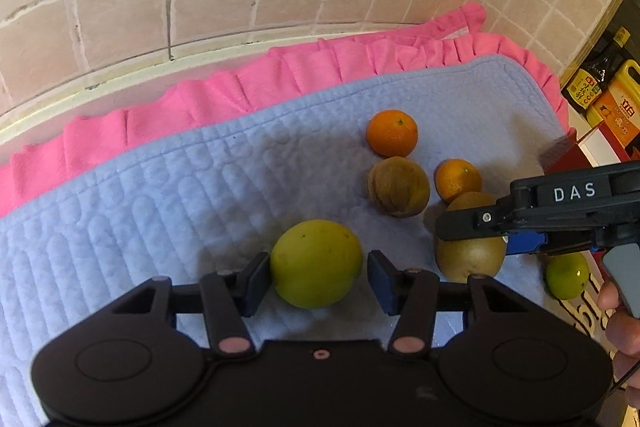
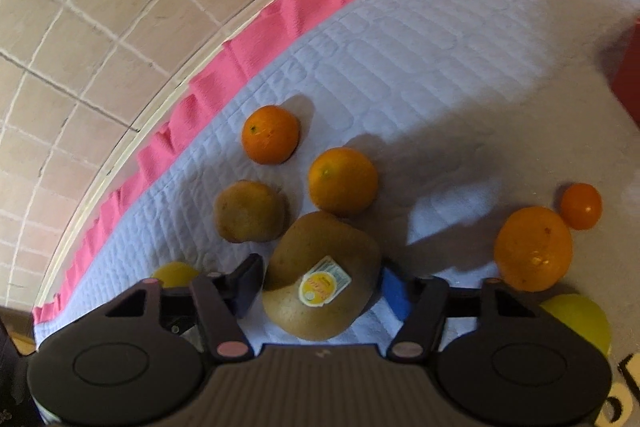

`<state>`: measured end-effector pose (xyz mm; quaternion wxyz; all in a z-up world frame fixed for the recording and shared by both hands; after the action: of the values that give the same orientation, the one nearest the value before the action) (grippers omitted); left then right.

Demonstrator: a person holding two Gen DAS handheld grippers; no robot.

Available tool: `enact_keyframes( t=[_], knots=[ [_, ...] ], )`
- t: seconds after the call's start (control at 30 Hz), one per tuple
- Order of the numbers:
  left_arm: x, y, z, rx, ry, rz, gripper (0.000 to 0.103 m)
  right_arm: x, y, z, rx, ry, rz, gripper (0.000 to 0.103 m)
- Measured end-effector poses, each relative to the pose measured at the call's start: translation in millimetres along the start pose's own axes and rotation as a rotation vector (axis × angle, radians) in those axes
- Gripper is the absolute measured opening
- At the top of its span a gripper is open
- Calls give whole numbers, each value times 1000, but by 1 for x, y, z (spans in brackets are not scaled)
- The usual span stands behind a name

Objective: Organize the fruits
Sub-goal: 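Grasp the kiwi with the right tool while the left tool grasps the green pomelo, then carry the kiwi and green pomelo toward the red box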

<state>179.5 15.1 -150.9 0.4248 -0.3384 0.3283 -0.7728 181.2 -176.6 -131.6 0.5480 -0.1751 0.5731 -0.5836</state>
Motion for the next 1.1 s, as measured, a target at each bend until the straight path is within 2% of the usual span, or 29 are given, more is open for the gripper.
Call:
enact_keyframes(
  t=[0.07,0.33,0.5,0.6,0.73,0.87,0.93,1.1],
  knots=[
    [-1,0,0,13,0,12,57,3,-1,-1,7,21,8,62],
    [0,-12,-5,31,-14,22,57,4,-9,-5,21,-2,15,61],
    [1,-43,-6,73,-63,3,57,6,-36,-9,62,-5,69,61],
    [14,-64,0,118,-40,34,57,9,-65,-9,114,-14,104,61],
    [49,-85,13,186,24,26,57,18,-111,-7,215,-47,120,62],
    [101,-97,35,250,123,6,57,42,-167,-1,335,-47,112,62],
    [130,-100,49,274,155,-34,57,60,-193,3,387,-36,90,62],
    [211,-98,82,333,254,-193,57,119,-246,10,484,33,-10,62]
  ],
)
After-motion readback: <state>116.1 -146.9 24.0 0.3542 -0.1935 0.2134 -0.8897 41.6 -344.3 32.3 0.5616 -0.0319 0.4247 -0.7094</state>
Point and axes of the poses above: each gripper's, at about its wrist camera, not at the fingertips, and y roughly the way its jaws point, x to its right, z to its top, the point moved 4 cm from there along y, roughly the way its jaws point
